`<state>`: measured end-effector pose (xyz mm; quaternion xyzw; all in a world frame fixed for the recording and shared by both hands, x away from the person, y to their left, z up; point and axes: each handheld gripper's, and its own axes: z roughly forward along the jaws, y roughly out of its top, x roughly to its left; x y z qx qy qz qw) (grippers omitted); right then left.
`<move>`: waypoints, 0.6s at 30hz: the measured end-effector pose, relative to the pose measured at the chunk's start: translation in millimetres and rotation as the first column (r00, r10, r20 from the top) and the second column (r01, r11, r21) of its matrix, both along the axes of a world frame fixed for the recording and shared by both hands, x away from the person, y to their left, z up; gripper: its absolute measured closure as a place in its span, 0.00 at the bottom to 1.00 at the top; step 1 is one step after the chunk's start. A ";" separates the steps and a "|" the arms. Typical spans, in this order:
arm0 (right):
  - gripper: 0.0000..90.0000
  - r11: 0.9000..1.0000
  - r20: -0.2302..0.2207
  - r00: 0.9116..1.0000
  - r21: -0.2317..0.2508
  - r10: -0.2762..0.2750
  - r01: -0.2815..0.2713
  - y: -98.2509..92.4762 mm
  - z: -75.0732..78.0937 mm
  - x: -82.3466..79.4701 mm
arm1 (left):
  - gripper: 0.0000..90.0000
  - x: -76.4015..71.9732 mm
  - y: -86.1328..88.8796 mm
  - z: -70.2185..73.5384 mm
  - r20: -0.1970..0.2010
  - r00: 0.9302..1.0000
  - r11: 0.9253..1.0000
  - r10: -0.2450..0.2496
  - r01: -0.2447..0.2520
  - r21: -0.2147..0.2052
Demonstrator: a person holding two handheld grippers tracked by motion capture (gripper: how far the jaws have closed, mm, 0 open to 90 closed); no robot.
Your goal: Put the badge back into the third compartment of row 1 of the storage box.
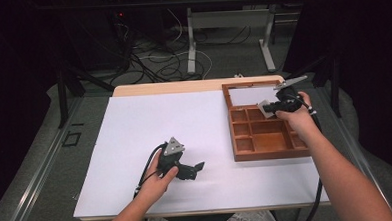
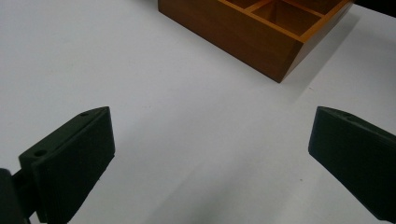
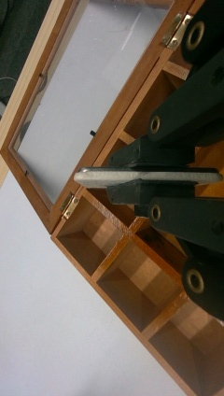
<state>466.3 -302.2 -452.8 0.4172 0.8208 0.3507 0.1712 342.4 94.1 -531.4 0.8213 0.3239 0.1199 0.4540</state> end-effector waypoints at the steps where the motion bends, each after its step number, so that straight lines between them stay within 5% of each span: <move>1: 0.94 1.000 0.006 1.000 -0.008 0.001 -0.001 -0.9 -0.8 1.3 | 0.01 0.2 0.5 0.2 -0.005 1.000 1.000 -0.005 0.005 0.000; 18: 0.94 0.996 0.001 0.999 -0.079 -0.050 0.050 -27.3 -17.5 21.9 | 0.01 0.0 1.7 -0.2 -0.005 1.000 1.000 0.010 -0.010 0.000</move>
